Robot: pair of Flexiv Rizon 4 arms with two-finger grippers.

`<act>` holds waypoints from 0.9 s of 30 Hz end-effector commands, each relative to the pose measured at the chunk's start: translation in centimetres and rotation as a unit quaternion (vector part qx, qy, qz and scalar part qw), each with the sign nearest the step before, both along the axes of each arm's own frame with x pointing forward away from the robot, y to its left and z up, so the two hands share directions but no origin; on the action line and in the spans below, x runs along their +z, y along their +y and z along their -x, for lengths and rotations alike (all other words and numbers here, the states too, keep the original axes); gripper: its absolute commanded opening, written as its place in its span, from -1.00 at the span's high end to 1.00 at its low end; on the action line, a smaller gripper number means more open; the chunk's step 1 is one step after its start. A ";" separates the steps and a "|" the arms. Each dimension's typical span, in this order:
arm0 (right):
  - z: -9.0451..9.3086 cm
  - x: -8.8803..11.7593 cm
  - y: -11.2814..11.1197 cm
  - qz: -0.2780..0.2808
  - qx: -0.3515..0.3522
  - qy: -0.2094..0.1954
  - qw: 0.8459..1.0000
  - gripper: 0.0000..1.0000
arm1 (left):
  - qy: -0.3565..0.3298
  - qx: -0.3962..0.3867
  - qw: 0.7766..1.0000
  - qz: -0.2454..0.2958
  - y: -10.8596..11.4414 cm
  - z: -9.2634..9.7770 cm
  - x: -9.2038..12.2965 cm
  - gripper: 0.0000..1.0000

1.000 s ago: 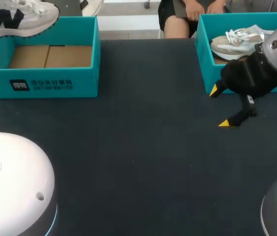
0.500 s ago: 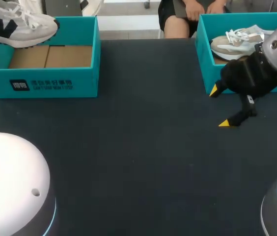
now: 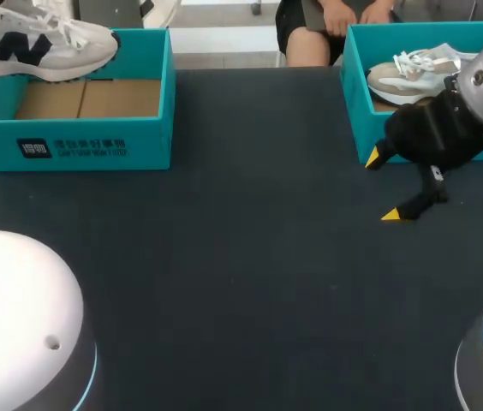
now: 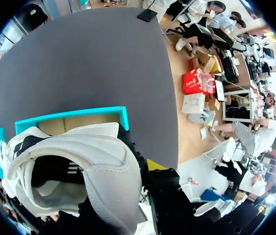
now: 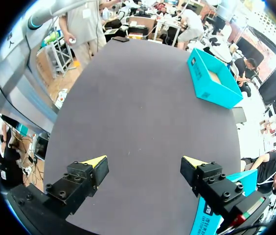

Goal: Take the shoe out of the shoebox, open the shoe tongue, remove and reinsert the insole, then place the shoe into the shoebox

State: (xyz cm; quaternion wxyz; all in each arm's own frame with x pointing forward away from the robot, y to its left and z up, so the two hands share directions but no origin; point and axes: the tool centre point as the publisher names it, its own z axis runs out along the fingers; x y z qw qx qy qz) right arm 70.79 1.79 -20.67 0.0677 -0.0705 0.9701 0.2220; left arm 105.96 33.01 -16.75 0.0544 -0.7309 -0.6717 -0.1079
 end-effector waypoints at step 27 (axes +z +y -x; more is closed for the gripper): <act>0.0 -0.1 0.1 0.001 -0.001 0.000 1.000 -1.00 | 0.036 -0.011 0.999 -0.013 -3.5 -2.0 -11.9 1.00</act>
